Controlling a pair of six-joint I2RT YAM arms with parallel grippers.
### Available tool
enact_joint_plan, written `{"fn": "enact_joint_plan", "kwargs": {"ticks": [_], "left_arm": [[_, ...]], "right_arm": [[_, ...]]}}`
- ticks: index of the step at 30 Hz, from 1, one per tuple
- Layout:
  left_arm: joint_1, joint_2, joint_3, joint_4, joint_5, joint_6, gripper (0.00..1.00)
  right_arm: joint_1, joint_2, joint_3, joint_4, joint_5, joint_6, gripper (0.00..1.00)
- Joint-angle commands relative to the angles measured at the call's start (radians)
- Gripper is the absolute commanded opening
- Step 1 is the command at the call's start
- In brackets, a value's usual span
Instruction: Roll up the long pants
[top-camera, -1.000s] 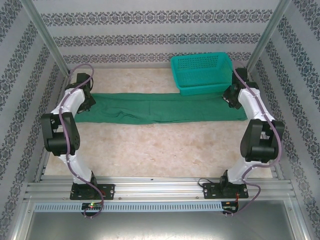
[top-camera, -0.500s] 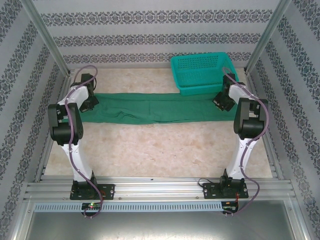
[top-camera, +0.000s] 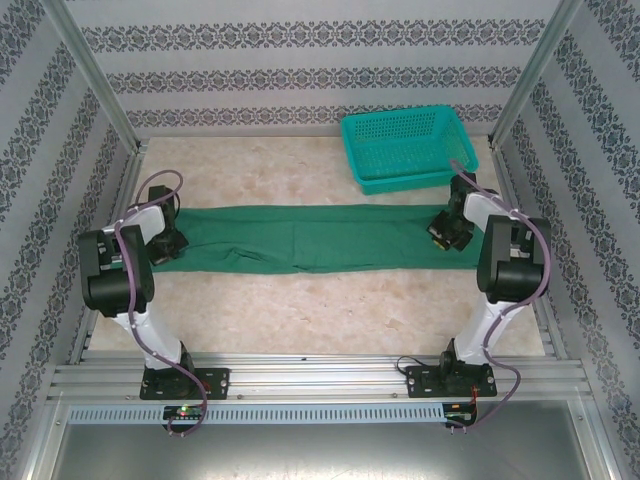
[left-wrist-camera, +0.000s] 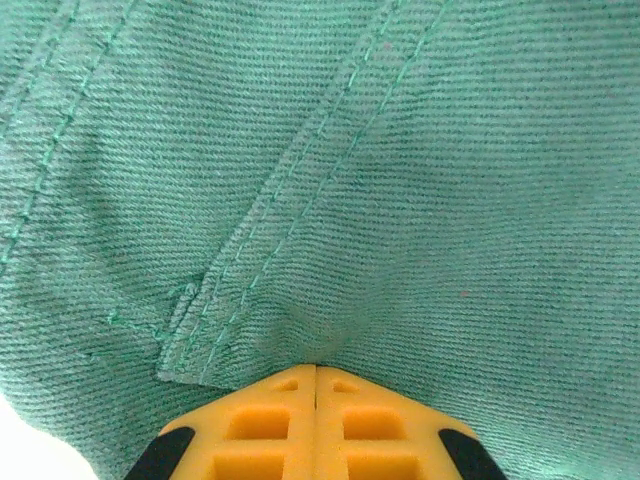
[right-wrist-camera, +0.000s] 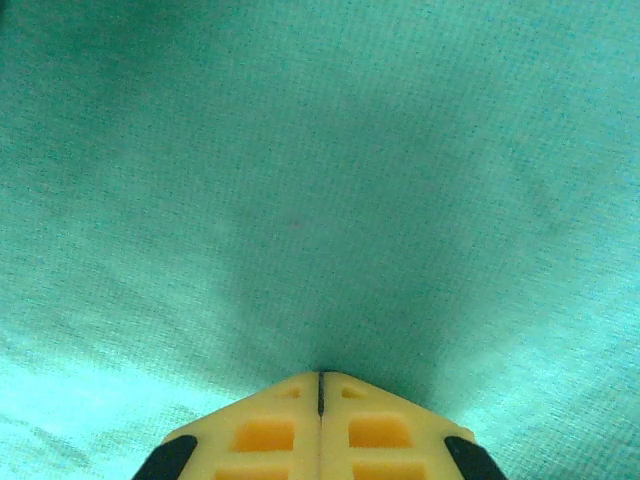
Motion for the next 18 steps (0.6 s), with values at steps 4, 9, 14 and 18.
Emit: {"fn": "enact_joint_plan", "kwargs": {"ticks": [4, 9, 14, 18], "left_arm": [[0.021, -0.101, -0.173, -0.055, 0.076, 0.004, 0.00], [0.021, -0.272, -0.202, -0.103, 0.063, 0.002, 0.00], [0.012, -0.177, -0.037, -0.070, 0.097, 0.004, 0.05], [0.009, -0.014, 0.108, -0.060, 0.154, 0.020, 0.00]], "right_arm": [[-0.046, -0.186, -0.161, -0.092, 0.008, -0.036, 0.00], [-0.057, -0.268, -0.191, -0.092, 0.013, -0.043, 0.00], [-0.010, -0.147, -0.056, -0.075, 0.003, -0.021, 0.00], [0.011, -0.030, 0.034, -0.045, -0.004, 0.003, 0.00]]}}
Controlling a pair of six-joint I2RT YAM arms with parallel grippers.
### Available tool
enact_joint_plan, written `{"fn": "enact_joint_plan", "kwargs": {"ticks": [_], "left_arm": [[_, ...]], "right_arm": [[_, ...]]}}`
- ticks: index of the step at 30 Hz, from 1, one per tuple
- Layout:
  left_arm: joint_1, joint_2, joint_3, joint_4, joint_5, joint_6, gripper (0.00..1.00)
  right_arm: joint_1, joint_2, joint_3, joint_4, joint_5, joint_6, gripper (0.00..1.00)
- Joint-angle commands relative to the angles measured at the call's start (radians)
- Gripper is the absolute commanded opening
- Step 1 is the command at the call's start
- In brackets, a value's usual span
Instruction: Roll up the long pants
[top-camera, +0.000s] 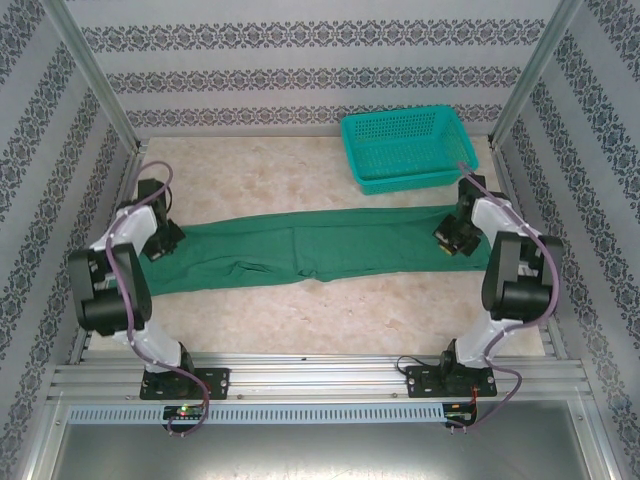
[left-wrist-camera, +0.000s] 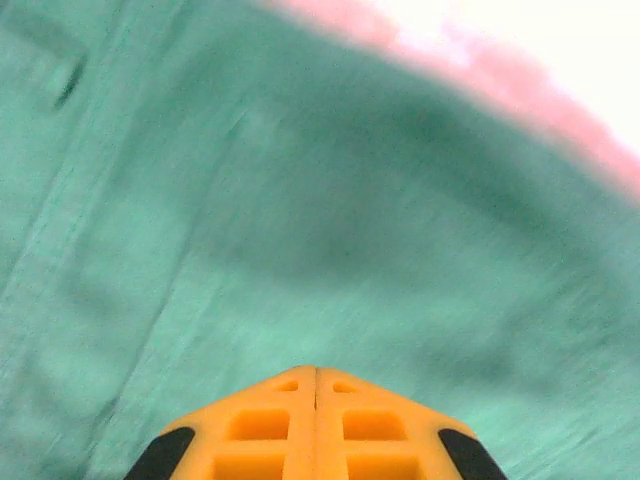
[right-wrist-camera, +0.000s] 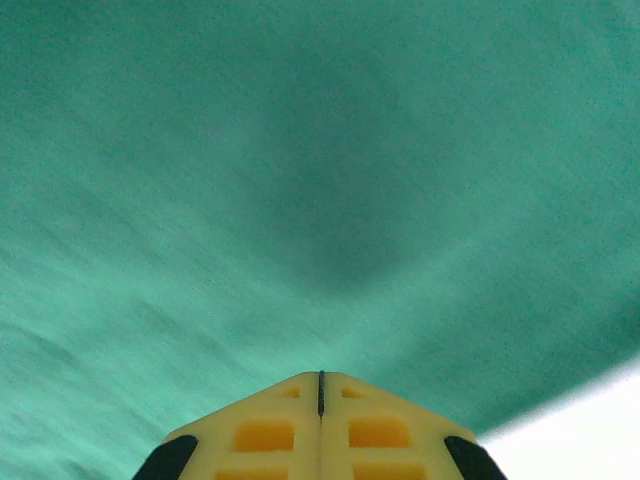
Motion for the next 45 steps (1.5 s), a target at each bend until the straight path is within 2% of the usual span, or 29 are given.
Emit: {"fn": "enact_joint_plan", "kwargs": {"ticks": [1, 4, 10, 16, 20, 22, 24, 31, 35, 39, 44, 45], "left_arm": [[-0.001, 0.095, 0.044, 0.014, 0.068, 0.017, 0.00], [-0.006, 0.122, 0.046, 0.026, 0.090, 0.025, 0.00], [-0.010, 0.052, 0.002, 0.025, 0.072, 0.038, 0.00], [-0.040, 0.052, -0.026, 0.025, 0.074, 0.055, 0.00], [-0.051, 0.091, -0.053, 0.013, 0.028, 0.032, 0.00], [-0.045, 0.116, -0.054, 0.002, 0.010, 0.022, 0.00], [-0.033, 0.139, -0.046, 0.005, 0.033, 0.020, 0.00], [-0.010, 0.165, -0.042, 0.000, -0.009, 0.032, 0.00], [-0.004, 0.131, -0.081, -0.006, -0.069, 0.025, 0.00], [0.020, 0.092, -0.096, -0.015, -0.070, 0.007, 0.01], [0.024, -0.023, -0.125, -0.021, -0.120, -0.008, 0.02], [0.024, -0.056, -0.119, -0.009, -0.102, -0.008, 0.06]], "right_arm": [[0.016, 0.081, 0.062, 0.021, -0.002, 0.024, 0.00], [0.019, 0.160, 0.116, 0.023, 0.007, 0.019, 0.00], [0.019, 0.275, 0.195, 0.037, 0.006, 0.021, 0.00], [0.026, 0.313, 0.275, 0.009, -0.020, 0.026, 0.00], [0.018, 0.259, 0.181, 0.022, -0.038, 0.021, 0.00], [0.017, 0.191, 0.120, 0.024, 0.000, 0.028, 0.00], [0.004, 0.131, 0.057, 0.042, -0.019, 0.027, 0.00], [-0.047, 0.042, -0.036, -0.009, 0.000, -0.003, 0.00], [-0.097, -0.007, -0.098, -0.010, 0.061, -0.036, 0.00], [-0.153, -0.022, -0.124, -0.011, 0.060, -0.053, 0.00], [-0.165, -0.083, -0.146, -0.008, 0.069, -0.048, 0.00], [-0.162, -0.106, -0.147, -0.001, 0.069, -0.043, 0.00]]}}
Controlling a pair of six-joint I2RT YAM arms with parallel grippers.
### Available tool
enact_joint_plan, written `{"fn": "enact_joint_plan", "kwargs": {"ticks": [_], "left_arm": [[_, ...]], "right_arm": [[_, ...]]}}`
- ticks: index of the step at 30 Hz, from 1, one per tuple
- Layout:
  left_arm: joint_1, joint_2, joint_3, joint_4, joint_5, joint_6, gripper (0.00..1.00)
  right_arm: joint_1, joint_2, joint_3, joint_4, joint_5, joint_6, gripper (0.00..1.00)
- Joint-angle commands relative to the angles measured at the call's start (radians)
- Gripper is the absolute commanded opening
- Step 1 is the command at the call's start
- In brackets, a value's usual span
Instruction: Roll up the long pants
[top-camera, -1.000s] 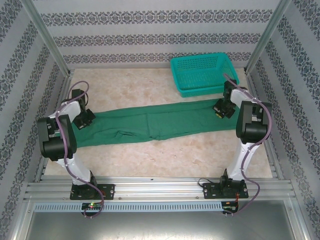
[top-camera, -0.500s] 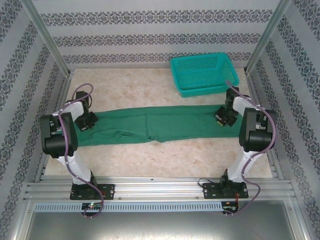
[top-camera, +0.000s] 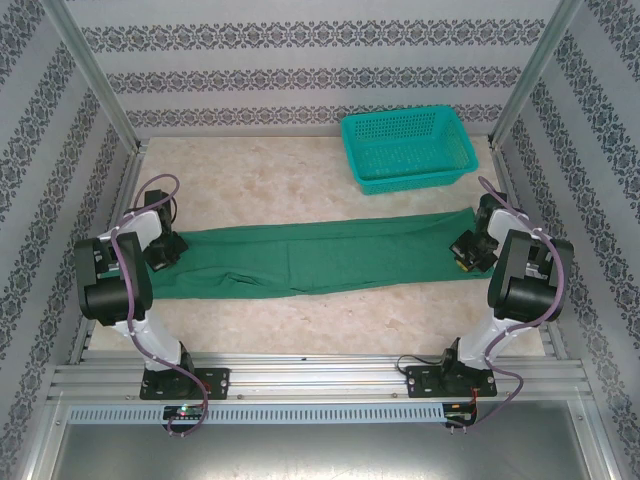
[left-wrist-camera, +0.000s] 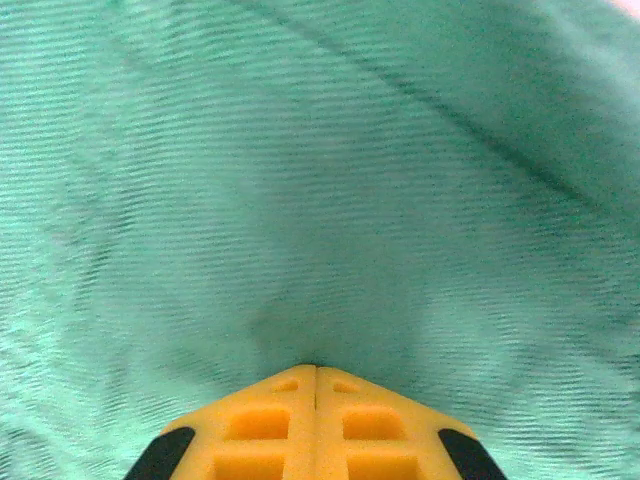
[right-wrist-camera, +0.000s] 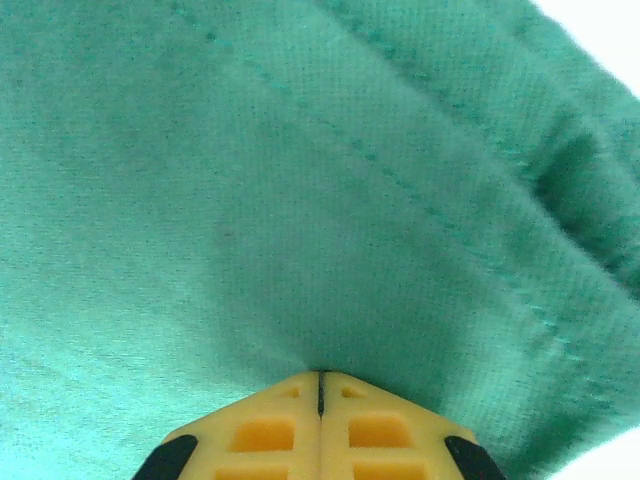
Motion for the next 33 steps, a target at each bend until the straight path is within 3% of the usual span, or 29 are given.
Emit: {"fn": "enact_joint_plan", "kwargs": {"ticks": [1, 2, 5, 7, 15, 21, 33], "left_arm": [[0.012, -0.101, 0.004, -0.030, -0.031, -0.021, 0.10], [0.003, -0.119, 0.025, -0.026, 0.005, -0.024, 0.12], [-0.065, -0.111, 0.109, -0.041, 0.047, -0.003, 0.32], [-0.102, -0.062, 0.162, -0.054, 0.063, 0.024, 0.35], [-0.145, 0.019, 0.172, -0.021, 0.177, 0.046, 0.38], [-0.188, 0.009, 0.120, 0.020, 0.187, 0.050, 0.35], [-0.202, 0.120, 0.175, 0.034, 0.159, 0.059, 0.30]], "right_arm": [[0.009, -0.086, -0.010, -0.016, 0.046, -0.006, 0.00], [0.025, -0.102, 0.002, -0.015, 0.052, 0.002, 0.00], [0.113, -0.094, 0.075, -0.038, 0.078, 0.007, 0.00], [0.175, -0.063, 0.118, -0.044, 0.087, 0.012, 0.00], [0.292, 0.039, 0.162, 0.001, 0.016, 0.044, 0.00], [0.324, 0.093, 0.192, 0.012, 0.004, 0.042, 0.00], [0.359, 0.244, 0.350, 0.000, 0.032, 0.039, 0.00]]}}
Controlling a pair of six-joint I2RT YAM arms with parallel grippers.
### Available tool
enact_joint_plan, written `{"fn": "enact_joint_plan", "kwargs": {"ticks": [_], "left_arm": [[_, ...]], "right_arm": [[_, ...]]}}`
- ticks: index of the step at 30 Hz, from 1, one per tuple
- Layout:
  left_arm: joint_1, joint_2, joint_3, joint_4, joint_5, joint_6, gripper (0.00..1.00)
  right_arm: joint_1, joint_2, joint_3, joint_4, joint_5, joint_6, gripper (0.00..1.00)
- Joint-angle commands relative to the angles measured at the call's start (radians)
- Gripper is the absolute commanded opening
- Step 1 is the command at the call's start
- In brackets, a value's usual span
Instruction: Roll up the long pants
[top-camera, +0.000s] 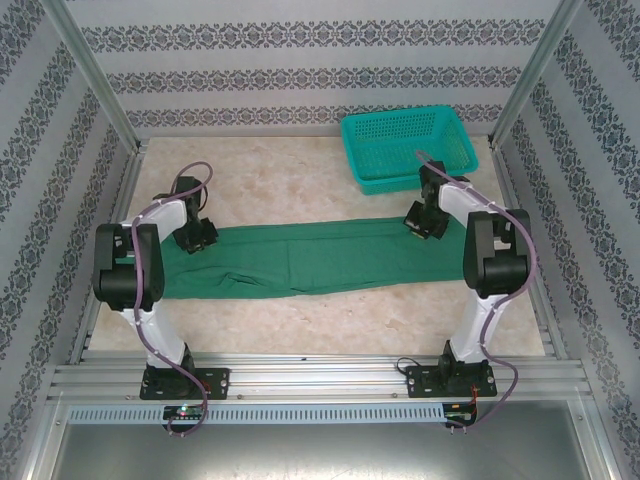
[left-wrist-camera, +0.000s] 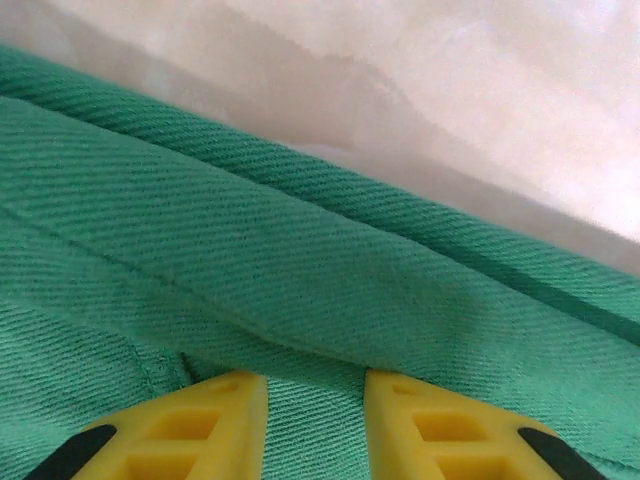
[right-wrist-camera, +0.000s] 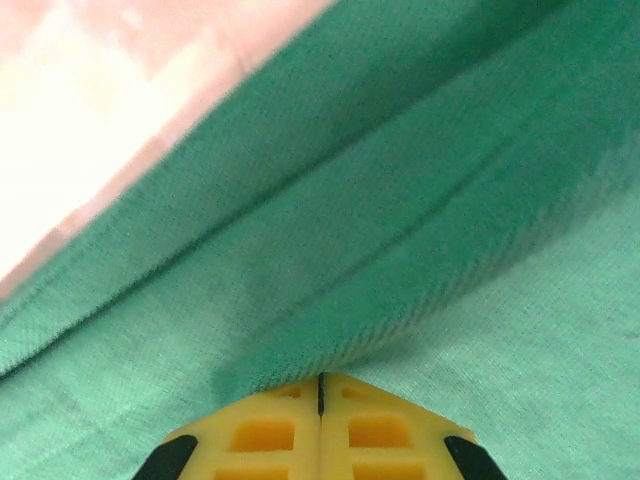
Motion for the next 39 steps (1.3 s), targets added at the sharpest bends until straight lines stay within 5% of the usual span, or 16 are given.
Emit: {"fn": "enact_joint_plan", "kwargs": {"ticks": [1, 23, 28, 29, 31, 33, 39], "left_arm": [[-0.009, 0.007, 0.050, 0.000, -0.032, 0.023, 0.30], [-0.009, 0.195, 0.351, -0.045, -0.168, 0.032, 0.29], [-0.009, 0.104, 0.361, -0.077, -0.253, 0.028, 0.36], [-0.009, 0.069, 0.341, -0.078, -0.278, 0.024, 0.41], [-0.009, 0.000, 0.289, -0.086, -0.259, 0.027, 0.50], [-0.013, -0.033, 0.231, -0.101, -0.168, 0.018, 0.51], [-0.033, -0.110, -0.087, 0.005, -0.057, -0.030, 0.52]], "right_arm": [[0.012, 0.033, 0.052, -0.009, 0.023, 0.006, 0.00], [0.020, 0.152, 0.269, -0.044, 0.099, 0.019, 0.00], [0.017, 0.021, 0.130, -0.003, 0.187, 0.036, 0.00], [0.011, -0.017, 0.093, 0.008, 0.201, 0.035, 0.03], [-0.016, -0.088, 0.035, -0.011, 0.195, 0.023, 0.43], [-0.060, -0.142, -0.010, -0.055, 0.169, 0.011, 0.70], [-0.253, -0.336, -0.185, -0.096, 0.120, -0.027, 0.89]]}}
